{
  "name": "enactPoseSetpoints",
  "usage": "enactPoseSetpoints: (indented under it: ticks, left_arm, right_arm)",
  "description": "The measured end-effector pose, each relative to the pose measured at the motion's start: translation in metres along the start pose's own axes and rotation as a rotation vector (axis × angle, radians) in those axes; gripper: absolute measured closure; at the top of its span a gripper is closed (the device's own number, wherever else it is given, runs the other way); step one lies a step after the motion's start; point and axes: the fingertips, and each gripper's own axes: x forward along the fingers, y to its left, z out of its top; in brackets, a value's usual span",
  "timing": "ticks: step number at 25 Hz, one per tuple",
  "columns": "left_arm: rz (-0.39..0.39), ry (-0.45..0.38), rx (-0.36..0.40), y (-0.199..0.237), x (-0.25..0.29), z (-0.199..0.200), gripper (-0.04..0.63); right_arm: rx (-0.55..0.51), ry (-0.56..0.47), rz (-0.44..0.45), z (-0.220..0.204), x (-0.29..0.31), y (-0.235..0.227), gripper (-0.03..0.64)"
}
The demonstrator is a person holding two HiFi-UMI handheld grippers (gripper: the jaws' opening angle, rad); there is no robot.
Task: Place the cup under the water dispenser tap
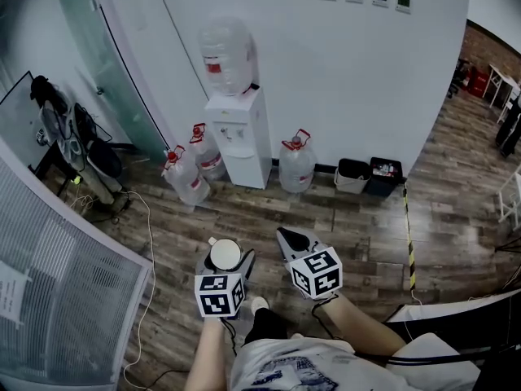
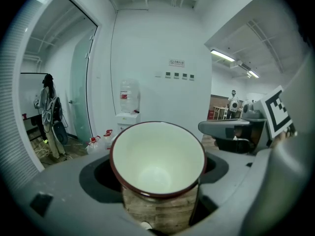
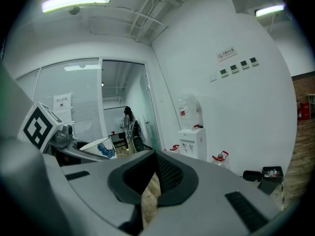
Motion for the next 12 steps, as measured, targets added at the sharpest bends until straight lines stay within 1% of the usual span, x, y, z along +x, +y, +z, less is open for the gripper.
enactPoseSetpoints:
  ticks: [7,12]
  left_arm:
    - [-0.025,0.007,0.001,0.024,0.039,0.017,0.146]
    - [-0.049,0.008,0.005,0.06,0.076,0.044,0.146]
  right_arm:
    - [0.003,0.004,-0.021,0.009,0.043,-0.021,0.597]
    - [0.014,0.02,-0.048,0.022,0.095,-0.034,0.597]
